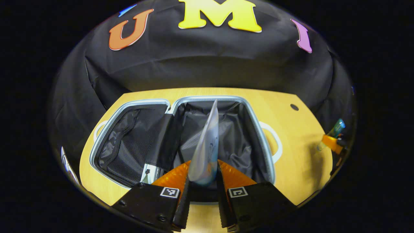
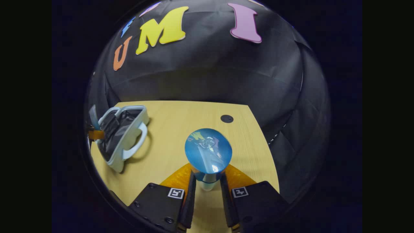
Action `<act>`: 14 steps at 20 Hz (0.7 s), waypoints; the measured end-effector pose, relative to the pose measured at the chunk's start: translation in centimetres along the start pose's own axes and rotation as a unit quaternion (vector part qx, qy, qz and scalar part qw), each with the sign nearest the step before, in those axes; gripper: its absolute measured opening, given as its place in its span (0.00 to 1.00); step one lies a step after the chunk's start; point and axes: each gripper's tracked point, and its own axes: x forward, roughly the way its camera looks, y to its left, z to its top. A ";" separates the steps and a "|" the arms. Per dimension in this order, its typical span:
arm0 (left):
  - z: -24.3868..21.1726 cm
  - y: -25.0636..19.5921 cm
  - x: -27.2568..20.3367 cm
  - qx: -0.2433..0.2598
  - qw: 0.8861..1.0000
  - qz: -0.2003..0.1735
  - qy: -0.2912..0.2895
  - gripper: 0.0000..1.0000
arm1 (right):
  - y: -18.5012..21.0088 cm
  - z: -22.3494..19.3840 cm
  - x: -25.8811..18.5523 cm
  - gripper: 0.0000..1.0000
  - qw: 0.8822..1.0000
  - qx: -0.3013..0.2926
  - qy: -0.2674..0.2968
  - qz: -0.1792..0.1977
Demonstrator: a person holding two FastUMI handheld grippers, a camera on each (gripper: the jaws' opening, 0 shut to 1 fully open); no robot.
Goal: First open the suitcase, pack the skin care products into it, and then close the suitcase.
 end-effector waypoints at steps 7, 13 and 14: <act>-4.1 2.0 4.5 0.025 0.993 0.012 0.116 0.41 | 5.7 1.4 -9.8 0.37 0.999 0.036 -0.014 0.012; -3.9 1.8 5.6 0.034 0.991 0.007 0.132 0.41 | 6.5 1.6 -11.1 0.36 0.999 0.030 -0.016 -0.017; -3.8 1.8 5.6 0.031 0.991 0.004 0.130 0.41 | 6.7 1.7 -11.1 0.36 0.999 0.030 -0.014 -0.019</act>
